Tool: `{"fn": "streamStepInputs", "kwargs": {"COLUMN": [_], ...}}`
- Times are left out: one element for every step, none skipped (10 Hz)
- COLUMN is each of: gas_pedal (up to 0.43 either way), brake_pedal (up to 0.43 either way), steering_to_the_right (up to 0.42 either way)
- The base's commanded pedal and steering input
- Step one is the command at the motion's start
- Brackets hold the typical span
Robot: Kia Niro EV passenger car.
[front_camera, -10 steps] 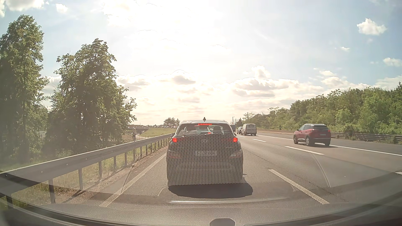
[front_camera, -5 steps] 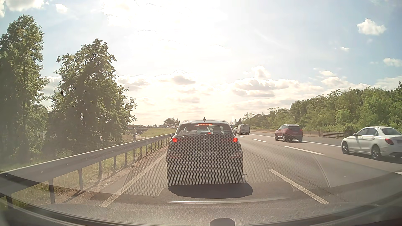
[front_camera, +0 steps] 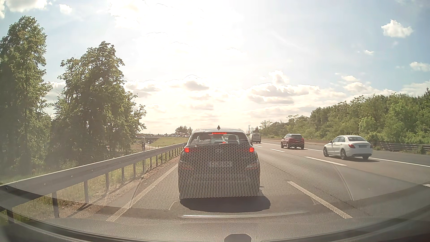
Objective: Follow the waypoints while adhering to traffic rules and regulations
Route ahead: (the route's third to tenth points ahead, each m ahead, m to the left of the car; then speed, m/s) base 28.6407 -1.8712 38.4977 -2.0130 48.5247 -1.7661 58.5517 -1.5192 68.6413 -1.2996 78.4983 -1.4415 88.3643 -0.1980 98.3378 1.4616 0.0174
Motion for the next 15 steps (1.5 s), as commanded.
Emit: {"fn": "streamStepInputs", "kwargs": {"gas_pedal": [0.0,0.0,0.0,0.0,0.0,0.0,0.0,0.0,0.0,0.0,0.0,0.0,0.0,0.0,0.0], "brake_pedal": [0.22,0.22,0.22,0.22,0.22,0.22,0.22,0.22,0.22,0.22,0.22,0.22,0.22,0.22,0.22], "steering_to_the_right": [0.002,0.002,0.001,0.001,0.002,0.001,0.001,0.001,0.001,0.001,0.001,0.002,0.002,0.002,0.002]}}
